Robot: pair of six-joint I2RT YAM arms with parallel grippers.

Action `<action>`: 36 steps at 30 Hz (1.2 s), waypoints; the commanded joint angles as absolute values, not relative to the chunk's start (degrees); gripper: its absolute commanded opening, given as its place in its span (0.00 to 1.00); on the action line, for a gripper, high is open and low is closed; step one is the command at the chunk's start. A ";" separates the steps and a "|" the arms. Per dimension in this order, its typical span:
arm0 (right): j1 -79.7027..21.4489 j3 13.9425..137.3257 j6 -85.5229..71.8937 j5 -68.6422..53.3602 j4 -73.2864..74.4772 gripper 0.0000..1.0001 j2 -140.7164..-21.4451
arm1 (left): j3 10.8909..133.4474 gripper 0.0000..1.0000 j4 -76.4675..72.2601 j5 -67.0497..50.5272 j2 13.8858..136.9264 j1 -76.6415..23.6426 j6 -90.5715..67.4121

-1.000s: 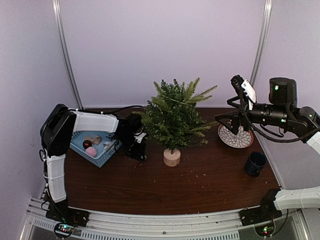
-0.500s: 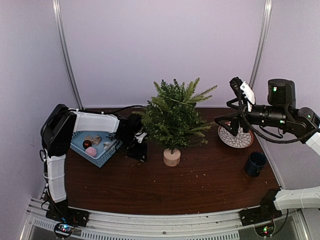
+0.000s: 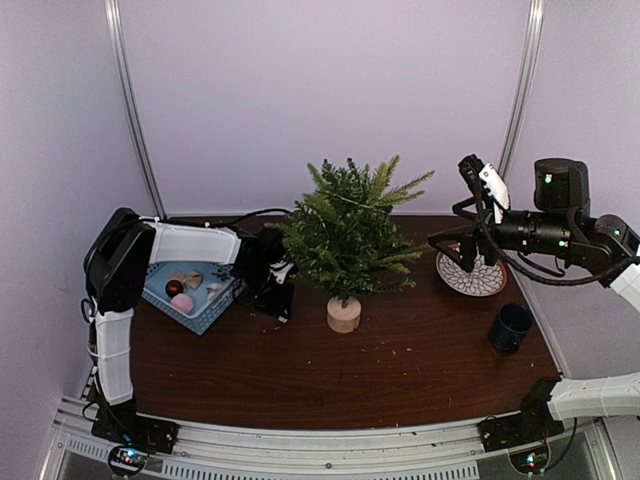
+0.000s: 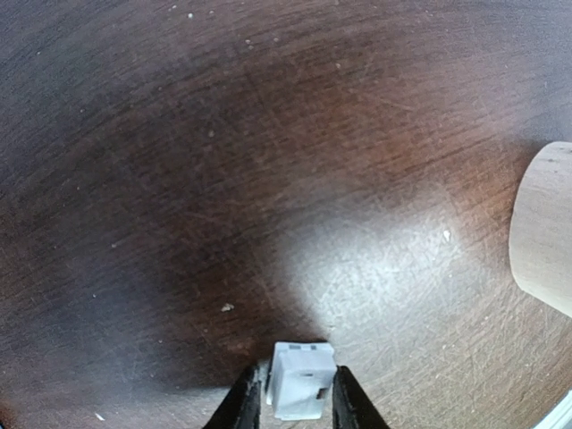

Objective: Decorate the small christmas tree

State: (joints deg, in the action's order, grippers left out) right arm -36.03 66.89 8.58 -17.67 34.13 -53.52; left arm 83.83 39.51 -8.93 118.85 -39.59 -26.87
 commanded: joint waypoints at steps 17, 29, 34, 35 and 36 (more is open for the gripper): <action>-36.12 65.86 7.82 -16.50 33.40 1.00 -53.00 | 83.41 0.24 40.43 -5.86 121.35 -39.73 -27.33; -36.12 65.62 7.97 -16.52 33.11 0.99 -52.76 | 81.21 0.34 41.13 -4.54 118.54 -39.68 -27.10; -36.12 65.40 7.93 -16.52 32.78 0.99 -52.73 | 79.96 0.35 41.57 -3.97 117.13 -39.64 -26.24; -36.12 65.31 7.98 -16.60 32.72 1.00 -52.75 | 79.83 0.35 41.74 -3.92 116.95 -39.64 -25.93; -36.20 65.26 7.93 -16.61 32.66 1.00 -52.74 | 79.81 0.35 41.79 -3.79 116.93 -39.64 -25.71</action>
State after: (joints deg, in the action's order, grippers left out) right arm -36.03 66.04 8.58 -17.65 34.06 -53.52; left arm 81.87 38.89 -6.24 117.36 -39.97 -26.92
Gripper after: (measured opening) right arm 0.995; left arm 0.349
